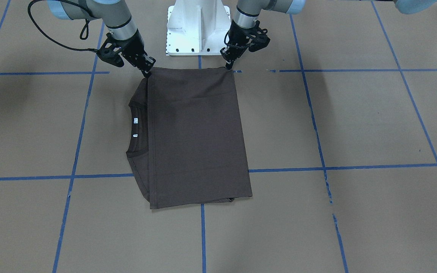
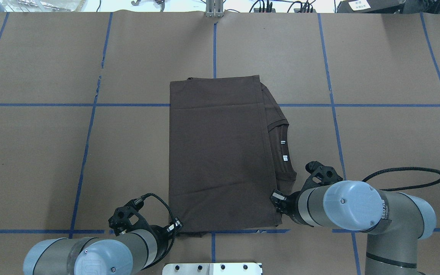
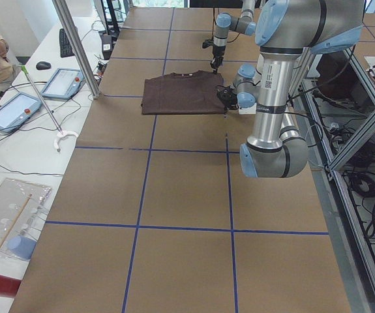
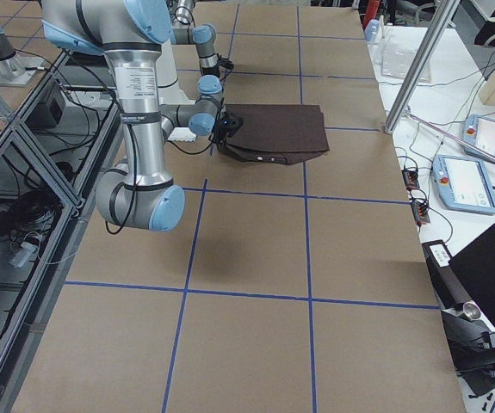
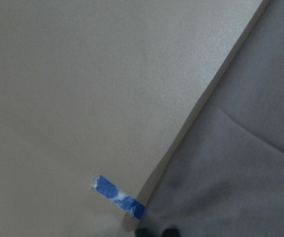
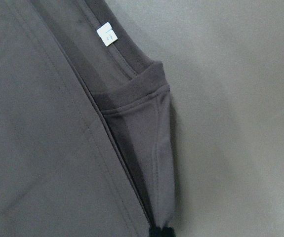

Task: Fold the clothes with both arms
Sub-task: 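Move both grippers to the shirt's edge nearest the robot and grasp it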

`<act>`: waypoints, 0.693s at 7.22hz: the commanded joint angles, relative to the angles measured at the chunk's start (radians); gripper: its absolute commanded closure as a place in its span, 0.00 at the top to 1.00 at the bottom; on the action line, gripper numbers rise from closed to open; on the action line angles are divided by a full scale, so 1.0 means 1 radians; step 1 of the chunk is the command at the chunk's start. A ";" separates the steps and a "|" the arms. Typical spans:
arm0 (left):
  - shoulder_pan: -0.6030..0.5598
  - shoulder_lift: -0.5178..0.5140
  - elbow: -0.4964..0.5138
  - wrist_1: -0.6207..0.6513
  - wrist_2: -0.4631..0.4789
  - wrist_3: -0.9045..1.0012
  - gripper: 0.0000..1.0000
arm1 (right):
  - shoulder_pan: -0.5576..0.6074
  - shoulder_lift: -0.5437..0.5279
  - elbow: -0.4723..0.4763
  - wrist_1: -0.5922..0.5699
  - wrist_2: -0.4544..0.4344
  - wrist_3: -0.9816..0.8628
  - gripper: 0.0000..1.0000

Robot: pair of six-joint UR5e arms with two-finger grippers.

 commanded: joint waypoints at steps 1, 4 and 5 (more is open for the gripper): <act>-0.012 0.000 -0.020 0.002 -0.002 0.005 0.00 | -0.005 0.001 0.000 0.000 0.000 0.000 0.00; -0.013 0.009 -0.268 0.198 -0.005 -0.003 0.00 | -0.028 -0.064 0.140 0.000 0.009 0.008 0.00; -0.013 0.005 -0.361 0.243 -0.035 -0.003 0.00 | -0.025 -0.092 0.223 -0.002 0.011 0.009 0.00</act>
